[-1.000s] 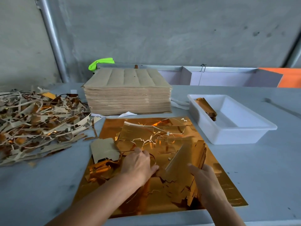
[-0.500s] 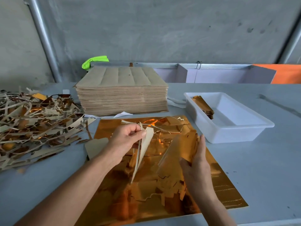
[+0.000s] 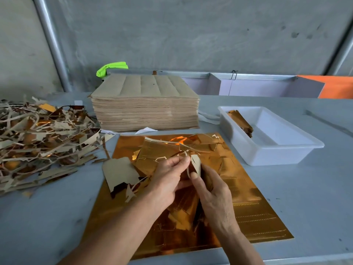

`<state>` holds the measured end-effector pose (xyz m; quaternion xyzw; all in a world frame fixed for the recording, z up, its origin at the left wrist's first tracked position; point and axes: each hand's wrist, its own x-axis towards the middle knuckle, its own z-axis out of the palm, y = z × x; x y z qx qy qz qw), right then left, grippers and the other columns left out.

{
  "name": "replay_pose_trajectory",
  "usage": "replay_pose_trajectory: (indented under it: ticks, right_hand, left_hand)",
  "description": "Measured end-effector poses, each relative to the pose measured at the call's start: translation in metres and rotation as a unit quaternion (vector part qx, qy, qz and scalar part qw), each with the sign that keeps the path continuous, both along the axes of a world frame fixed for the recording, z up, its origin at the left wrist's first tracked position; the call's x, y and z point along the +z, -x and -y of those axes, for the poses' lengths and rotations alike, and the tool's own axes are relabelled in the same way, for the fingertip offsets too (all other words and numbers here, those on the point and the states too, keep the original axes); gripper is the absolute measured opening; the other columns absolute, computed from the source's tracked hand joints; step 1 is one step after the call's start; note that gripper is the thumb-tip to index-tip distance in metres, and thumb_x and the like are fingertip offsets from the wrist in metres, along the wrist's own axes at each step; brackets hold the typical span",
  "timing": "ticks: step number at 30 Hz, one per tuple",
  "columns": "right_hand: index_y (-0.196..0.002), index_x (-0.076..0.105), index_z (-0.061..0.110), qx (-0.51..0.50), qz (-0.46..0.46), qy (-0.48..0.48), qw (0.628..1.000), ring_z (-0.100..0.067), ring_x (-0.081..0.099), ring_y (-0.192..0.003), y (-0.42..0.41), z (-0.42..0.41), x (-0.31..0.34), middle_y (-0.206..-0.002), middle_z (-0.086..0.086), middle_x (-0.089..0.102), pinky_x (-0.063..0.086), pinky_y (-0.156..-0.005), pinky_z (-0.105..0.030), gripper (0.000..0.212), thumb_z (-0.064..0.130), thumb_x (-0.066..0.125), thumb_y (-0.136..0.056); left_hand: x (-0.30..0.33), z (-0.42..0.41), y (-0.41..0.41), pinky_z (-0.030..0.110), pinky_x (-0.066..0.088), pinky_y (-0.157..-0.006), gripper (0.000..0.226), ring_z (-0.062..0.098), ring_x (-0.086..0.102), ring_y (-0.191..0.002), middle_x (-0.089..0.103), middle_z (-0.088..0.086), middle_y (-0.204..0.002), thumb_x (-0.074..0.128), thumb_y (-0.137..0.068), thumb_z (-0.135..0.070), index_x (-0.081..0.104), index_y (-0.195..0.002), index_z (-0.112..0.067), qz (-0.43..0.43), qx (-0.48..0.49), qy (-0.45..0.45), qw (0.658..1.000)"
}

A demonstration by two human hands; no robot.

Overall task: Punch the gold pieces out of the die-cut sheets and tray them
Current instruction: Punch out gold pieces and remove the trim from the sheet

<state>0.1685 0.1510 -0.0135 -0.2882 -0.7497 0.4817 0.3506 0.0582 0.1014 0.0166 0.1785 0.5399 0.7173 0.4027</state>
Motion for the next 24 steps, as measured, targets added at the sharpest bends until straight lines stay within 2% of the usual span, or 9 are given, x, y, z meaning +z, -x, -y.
replay_pose_trajectory:
  ticks: [3, 6, 10, 13, 15, 18, 20, 22, 24]
  right_hand:
    - [-0.11, 0.059, 0.039, -0.015, -0.03, 0.056, 0.998, -0.002, 0.064, -0.092, 0.001, -0.004, -0.006, -0.093, 0.016, 0.068, 0.055, -0.08, -0.024, 0.02, 0.028, 0.051, -0.096]
    - [-0.108, 0.063, 0.033, -0.034, -0.045, 0.118, 0.991, -0.006, 0.067, -0.081, 0.005, -0.005, -0.01, -0.088, 0.012, 0.07, 0.057, -0.067, -0.024, 0.028, 0.011, 0.053, -0.095]
    - [-0.089, 0.059, 0.038, -0.07, -0.075, 0.155, 0.983, -0.001, 0.067, -0.074, 0.004, -0.01, -0.008, -0.081, 0.019, 0.069, 0.058, -0.06, -0.025, 0.032, 0.009, 0.047, -0.097]
    - [-0.088, 0.056, 0.04, -0.081, -0.061, 0.164, 0.981, -0.011, 0.063, -0.085, 0.0, -0.014, -0.007, -0.087, 0.015, 0.064, 0.059, -0.076, -0.036, 0.029, 0.014, 0.047, -0.098]
    - [-0.092, 0.055, 0.038, -0.104, -0.059, 0.167, 0.979, -0.012, 0.059, -0.085, -0.004, -0.019, -0.009, -0.091, 0.012, 0.059, 0.056, -0.077, -0.041, 0.028, 0.012, 0.046, -0.099]
    - [-0.109, 0.053, 0.033, -0.16, -0.055, 0.142, 0.975, -0.015, 0.058, -0.085, -0.014, -0.031, -0.012, -0.091, 0.01, 0.056, 0.05, -0.064, -0.029, 0.026, 0.01, 0.044, -0.1]
    - [-0.128, 0.046, 0.031, -0.176, -0.04, 0.139, 0.974, -0.016, 0.058, -0.095, -0.022, -0.038, -0.012, -0.106, 0.008, 0.057, 0.051, -0.071, -0.031, 0.034, 0.01, 0.043, -0.1]
    - [-0.141, 0.033, 0.031, -0.172, -0.011, 0.13, 0.976, -0.024, 0.052, -0.117, -0.028, -0.043, -0.011, -0.131, 0.001, 0.051, 0.051, -0.09, -0.049, 0.048, 0.007, 0.042, -0.1]
    - [-0.145, 0.023, 0.035, -0.166, -0.002, 0.1, 0.981, -0.025, 0.044, -0.127, -0.034, -0.046, -0.007, -0.139, 0.002, 0.044, 0.044, -0.098, -0.057, 0.059, 0.002, 0.04, -0.099]
  left_hand:
    - [-0.004, 0.003, 0.002, 0.034, 0.059, -0.065, 0.017, 0.023, 0.072, -0.082, 0.074, 0.01, -0.087, 0.053, -0.094, -0.015, 0.065, -0.088, -0.005, 0.01, -0.02, -0.001, 1.0]
    - [-0.005, 0.007, 0.007, 0.035, 0.06, -0.065, 0.021, 0.028, 0.072, -0.083, 0.073, 0.017, -0.088, 0.045, -0.099, -0.017, 0.059, -0.094, -0.002, 0.036, 0.001, -0.011, 0.999]
    - [-0.004, 0.019, 0.021, 0.029, 0.053, -0.047, 0.023, 0.014, 0.057, -0.046, 0.058, 0.004, -0.057, 0.043, -0.099, -0.019, 0.057, -0.088, -0.004, 0.087, 0.041, -0.014, 0.995]
    - [-0.003, 0.026, 0.031, 0.019, 0.039, -0.037, 0.022, 0.006, 0.038, -0.038, 0.051, 0.0, -0.055, 0.045, -0.099, -0.02, 0.057, -0.087, -0.005, 0.039, 0.062, 0.014, 0.997]
    - [-0.002, 0.031, 0.038, 0.016, 0.028, -0.033, 0.022, 0.005, 0.033, -0.036, 0.049, 0.001, -0.057, 0.045, -0.099, -0.019, 0.056, -0.085, -0.005, -0.01, 0.074, 0.015, 0.997]
    - [-0.003, 0.04, 0.05, 0.015, 0.022, -0.031, 0.022, 0.004, 0.03, -0.035, 0.049, 0.0, -0.057, 0.046, -0.099, -0.018, 0.057, -0.083, -0.006, -0.106, 0.11, 0.05, 0.987]
    - [-0.005, 0.046, 0.059, 0.015, 0.025, -0.034, 0.023, 0.004, 0.033, -0.038, 0.05, 0.0, -0.059, 0.046, -0.099, -0.018, 0.059, -0.083, -0.007, -0.175, 0.143, 0.104, 0.969]
    - [-0.009, 0.051, 0.071, 0.019, 0.032, -0.043, 0.024, 0.008, 0.041, -0.047, 0.052, -0.001, -0.061, 0.047, -0.099, -0.017, 0.06, -0.081, -0.009, -0.289, 0.192, 0.175, 0.921]
    - [-0.012, 0.056, 0.082, 0.022, 0.031, -0.047, 0.023, 0.01, 0.043, -0.052, 0.053, -0.001, -0.064, 0.047, -0.099, -0.016, 0.06, -0.083, -0.007, -0.431, 0.23, 0.241, 0.839]
